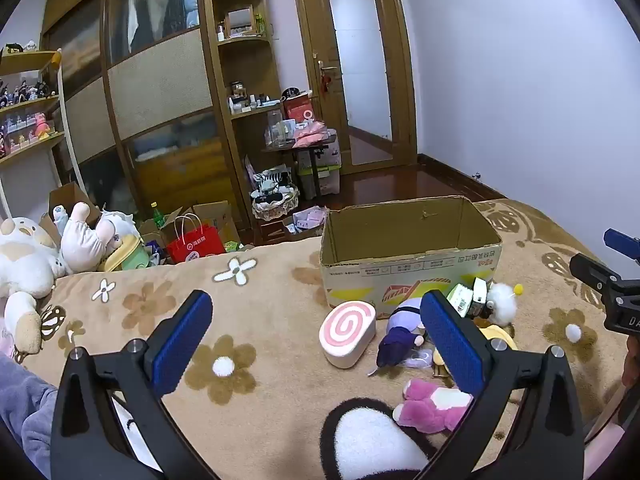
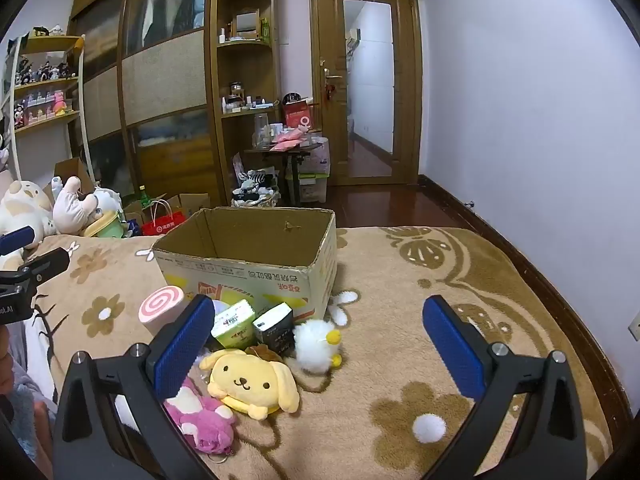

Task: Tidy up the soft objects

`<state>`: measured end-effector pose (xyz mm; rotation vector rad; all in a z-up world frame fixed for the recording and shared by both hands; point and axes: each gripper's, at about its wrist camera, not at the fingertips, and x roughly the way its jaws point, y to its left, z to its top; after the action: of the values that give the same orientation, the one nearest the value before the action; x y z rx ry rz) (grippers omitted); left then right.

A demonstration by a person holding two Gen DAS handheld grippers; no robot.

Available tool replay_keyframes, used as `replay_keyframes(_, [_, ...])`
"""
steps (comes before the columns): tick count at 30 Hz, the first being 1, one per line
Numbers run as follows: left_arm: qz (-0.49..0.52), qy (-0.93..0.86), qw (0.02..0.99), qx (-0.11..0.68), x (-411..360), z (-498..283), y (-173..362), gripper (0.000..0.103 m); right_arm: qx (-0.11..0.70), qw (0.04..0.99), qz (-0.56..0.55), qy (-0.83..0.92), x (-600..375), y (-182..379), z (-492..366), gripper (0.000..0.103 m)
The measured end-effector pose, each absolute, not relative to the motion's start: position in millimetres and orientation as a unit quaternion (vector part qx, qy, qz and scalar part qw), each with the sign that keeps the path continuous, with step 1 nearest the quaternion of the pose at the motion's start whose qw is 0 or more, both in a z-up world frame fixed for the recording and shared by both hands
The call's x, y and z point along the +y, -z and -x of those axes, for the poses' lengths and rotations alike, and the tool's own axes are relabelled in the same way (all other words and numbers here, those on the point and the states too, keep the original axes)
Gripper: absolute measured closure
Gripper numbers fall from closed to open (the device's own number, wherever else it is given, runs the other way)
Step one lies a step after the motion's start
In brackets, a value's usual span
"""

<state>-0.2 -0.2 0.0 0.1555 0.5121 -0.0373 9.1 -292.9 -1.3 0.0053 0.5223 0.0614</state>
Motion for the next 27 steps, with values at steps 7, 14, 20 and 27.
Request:
replay_keyframes(7, [-0.076, 0.02, 0.964, 0.254, -1.2, 1.1, -0.2, 0.001, 0.254, 0.967, 0.0, -0.03, -292.5, 1.2, -8.8, 0.0])
replay_keyframes(14, [-0.074, 0.02, 0.964, 0.255, 1.3, 2.7, -2.2, 0.001, 0.253, 0.967, 0.001, -0.03, -292.3, 1.0, -9.3, 0.0])
replay_keyframes(20, [-0.075, 0.019, 0.963, 0.259, 0.0, 0.0, -0.2, 0.001, 0.252, 0.967, 0.001, -0.03, -292.1, 1.5, -8.5, 0.0])
replay_keyframes(27, [-0.075, 0.02, 0.962, 0.26, -0.1, -0.3, 0.0, 0.001, 0.251, 0.968, 0.001, -0.032, -292.2, 0.5, -9.9, 0.0])
